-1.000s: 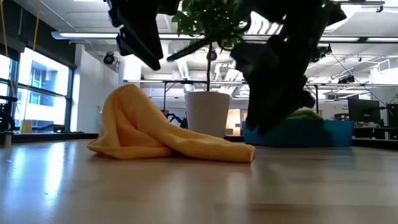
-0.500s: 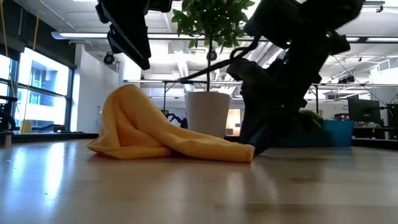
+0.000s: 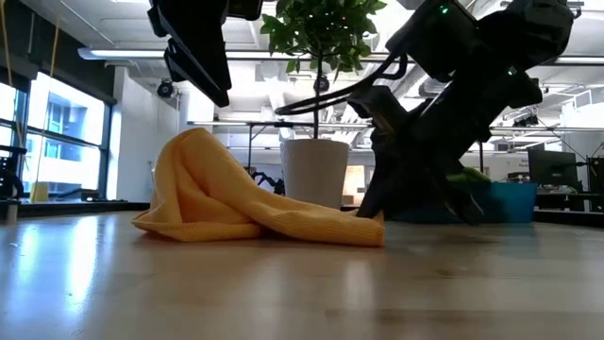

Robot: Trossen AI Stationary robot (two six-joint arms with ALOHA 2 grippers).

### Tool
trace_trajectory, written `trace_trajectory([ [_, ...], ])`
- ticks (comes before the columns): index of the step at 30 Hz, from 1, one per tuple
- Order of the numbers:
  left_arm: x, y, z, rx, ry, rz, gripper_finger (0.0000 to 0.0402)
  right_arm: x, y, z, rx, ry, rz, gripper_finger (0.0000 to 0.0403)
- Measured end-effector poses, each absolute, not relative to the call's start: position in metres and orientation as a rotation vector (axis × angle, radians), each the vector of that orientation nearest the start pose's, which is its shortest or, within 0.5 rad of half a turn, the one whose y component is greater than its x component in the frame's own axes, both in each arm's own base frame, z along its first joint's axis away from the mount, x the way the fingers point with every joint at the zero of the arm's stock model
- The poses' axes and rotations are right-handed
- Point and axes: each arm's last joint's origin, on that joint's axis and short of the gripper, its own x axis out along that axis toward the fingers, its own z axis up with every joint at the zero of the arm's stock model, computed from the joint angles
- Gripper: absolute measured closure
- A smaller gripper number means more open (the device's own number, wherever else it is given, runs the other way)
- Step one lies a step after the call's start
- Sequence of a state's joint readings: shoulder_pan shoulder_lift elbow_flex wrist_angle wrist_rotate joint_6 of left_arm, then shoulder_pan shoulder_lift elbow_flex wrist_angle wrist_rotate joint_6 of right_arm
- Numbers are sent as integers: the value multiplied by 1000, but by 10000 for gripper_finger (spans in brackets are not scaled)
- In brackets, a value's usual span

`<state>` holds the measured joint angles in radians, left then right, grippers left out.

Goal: Sort microfiber towel by color & place in baskets
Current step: Fold the orange towel

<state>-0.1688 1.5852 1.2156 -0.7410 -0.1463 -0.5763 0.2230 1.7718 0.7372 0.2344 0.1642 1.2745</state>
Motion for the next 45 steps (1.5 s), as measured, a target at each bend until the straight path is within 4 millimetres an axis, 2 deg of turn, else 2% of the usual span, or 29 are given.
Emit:
trace_trajectory([
  [5, 313, -49, 248, -341, 1061, 292, 251, 307, 61, 133, 986, 663, -408, 397],
  [12, 314, -48, 249, -323, 1042, 319, 251, 289, 47, 185, 936, 511, -450, 401],
  [16, 318, -47, 252, -263, 979, 321, 251, 277, 43, 218, 907, 394, -405, 402],
  [18, 323, -48, 255, -208, 923, 293, 251, 271, 43, 233, 849, 372, -324, 402],
  [25, 341, -51, 271, -72, 702, 173, 251, 246, 54, 269, 587, 416, 173, 402],
  [28, 345, -51, 275, -27, 645, 159, 251, 232, 60, 279, 507, 408, 266, 402],
  [30, 346, -51, 277, -6, 625, 164, 251, 221, 56, 284, 518, 411, 184, 402],
  [34, 347, -48, 277, 14, 615, 216, 251, 203, 39, 292, 685, 286, -230, 403],
  [35, 347, -47, 277, 19, 613, 229, 251, 201, 38, 297, 703, 248, -228, 403],
  [37, 347, -46, 277, 26, 609, 254, 251, 201, 43, 308, 684, 211, -45, 403],
  [41, 347, -42, 278, 24, 600, 272, 251, 199, 57, 319, 626, 260, 465, 403],
  [43, 348, -40, 279, 20, 594, 276, 251, 195, 59, 316, 661, 353, 565, 403],
  [45, 349, -39, 279, 17, 587, 280, 251, 188, 58, 308, 759, 501, 553, 403],
])
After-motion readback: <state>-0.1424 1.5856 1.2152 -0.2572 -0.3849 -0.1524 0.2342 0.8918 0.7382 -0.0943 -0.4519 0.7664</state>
